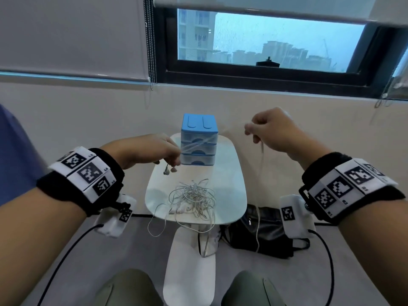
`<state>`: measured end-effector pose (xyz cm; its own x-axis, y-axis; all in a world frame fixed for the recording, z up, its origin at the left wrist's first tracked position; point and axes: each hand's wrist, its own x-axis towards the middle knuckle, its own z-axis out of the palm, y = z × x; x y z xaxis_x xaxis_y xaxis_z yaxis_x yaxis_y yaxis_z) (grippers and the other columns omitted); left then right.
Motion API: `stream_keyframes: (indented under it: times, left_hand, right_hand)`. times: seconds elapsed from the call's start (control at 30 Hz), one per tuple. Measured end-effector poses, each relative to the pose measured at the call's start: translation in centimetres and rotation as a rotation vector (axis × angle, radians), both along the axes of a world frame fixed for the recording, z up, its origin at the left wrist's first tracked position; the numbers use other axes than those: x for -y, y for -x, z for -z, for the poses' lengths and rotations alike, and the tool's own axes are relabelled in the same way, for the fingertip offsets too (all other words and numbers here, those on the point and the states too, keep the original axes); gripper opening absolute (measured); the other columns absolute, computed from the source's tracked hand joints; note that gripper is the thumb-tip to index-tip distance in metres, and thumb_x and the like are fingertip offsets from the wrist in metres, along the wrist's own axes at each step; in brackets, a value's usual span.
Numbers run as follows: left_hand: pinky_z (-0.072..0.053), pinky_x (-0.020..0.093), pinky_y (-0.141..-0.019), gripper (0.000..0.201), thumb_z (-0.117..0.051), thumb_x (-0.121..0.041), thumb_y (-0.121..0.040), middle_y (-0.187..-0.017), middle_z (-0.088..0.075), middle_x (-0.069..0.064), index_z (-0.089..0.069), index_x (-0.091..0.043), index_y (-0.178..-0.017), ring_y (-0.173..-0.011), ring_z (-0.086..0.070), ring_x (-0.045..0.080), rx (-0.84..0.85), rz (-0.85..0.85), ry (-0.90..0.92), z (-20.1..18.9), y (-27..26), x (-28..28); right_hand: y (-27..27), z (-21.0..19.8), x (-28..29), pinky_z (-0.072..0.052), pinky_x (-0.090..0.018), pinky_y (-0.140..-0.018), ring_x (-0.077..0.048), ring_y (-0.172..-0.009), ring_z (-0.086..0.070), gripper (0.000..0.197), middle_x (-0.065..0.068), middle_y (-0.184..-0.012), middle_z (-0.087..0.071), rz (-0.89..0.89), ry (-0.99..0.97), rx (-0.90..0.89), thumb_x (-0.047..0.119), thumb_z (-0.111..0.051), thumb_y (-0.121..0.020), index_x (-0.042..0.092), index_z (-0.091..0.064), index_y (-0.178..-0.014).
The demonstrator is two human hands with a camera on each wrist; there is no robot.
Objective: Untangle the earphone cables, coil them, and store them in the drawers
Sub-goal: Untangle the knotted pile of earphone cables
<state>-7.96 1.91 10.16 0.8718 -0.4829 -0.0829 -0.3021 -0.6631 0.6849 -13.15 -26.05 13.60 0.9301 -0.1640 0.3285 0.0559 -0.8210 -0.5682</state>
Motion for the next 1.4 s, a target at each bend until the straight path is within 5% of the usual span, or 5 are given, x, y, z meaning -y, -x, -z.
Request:
stream_keyframes:
  times: [0.13,0.57,0.83,1.03,1.4]
  left_hand:
    - [-0.046,0.037,-0.102,0.031,-0.07,-0.024,-0.095,-0.105,-0.079,0.009,-0.066,0.006,-0.104,-0.103,-0.071,0.015,-0.097,0.148,0.155,0.1,0.8,1.8]
    - [-0.024,0.023,-0.049,0.032,-0.064,-0.031,-0.101,-0.058,-0.029,-0.006,-0.069,-0.006,-0.121,-0.048,-0.026,0.009,-0.178,0.158,0.441,1.1,3.0,8.2]
    - [-0.02,0.027,-0.048,0.034,-0.066,-0.037,-0.099,-0.058,-0.03,-0.002,-0.078,-0.012,-0.078,-0.05,-0.024,0.013,-0.094,0.205,0.222,3.3,3.0,6.0]
    - [-0.022,0.024,-0.049,0.044,-0.057,-0.038,-0.104,-0.057,-0.029,-0.003,-0.077,-0.008,-0.08,-0.052,-0.024,0.012,-0.137,0.186,0.228,4.1,3.0,4.8]
    - [-0.034,0.027,-0.067,0.041,-0.055,-0.033,-0.105,-0.075,-0.061,-0.004,-0.063,-0.016,-0.068,-0.074,-0.048,0.012,-0.042,0.109,0.34,2.4,2.8,2.2]
  right_hand:
    - [0.6,-1.1,-2.8,-0.043,-0.024,-0.055,-0.014,-0.057,-0.054,0.038,-0.002,-0.064,-0.06,-0.105,-0.079,0.113,0.037,-0.05,-0.106,0.013,-0.074,-0.09]
    - [0.4,-3.8,-7.2,-0.05,-0.027,-0.074,-0.012,-0.084,-0.054,0.03,-0.001,-0.1,-0.055,-0.256,0.377,0.592,-0.003,-0.073,-0.085,0.018,-0.072,-0.105]
    - [-0.1,-4.1,-4.4,-0.051,-0.032,-0.066,-0.013,-0.077,-0.061,0.043,0.001,-0.092,-0.068,0.047,-0.084,0.296,0.063,-0.054,-0.096,0.022,-0.066,-0.103]
    - [0.8,-3.3,-5.2,-0.064,-0.037,-0.064,-0.031,-0.074,-0.077,0.048,-0.023,-0.094,-0.072,-0.098,-0.705,0.011,0.055,-0.046,-0.104,0.011,-0.063,-0.112]
    - [-1.4,0.0,-2.4,-0.014,-0.061,-0.116,-0.028,-0.154,-0.011,0.013,0.0,-0.153,-0.033,0.203,0.098,0.285,0.045,-0.058,-0.097,0.036,-0.062,-0.106]
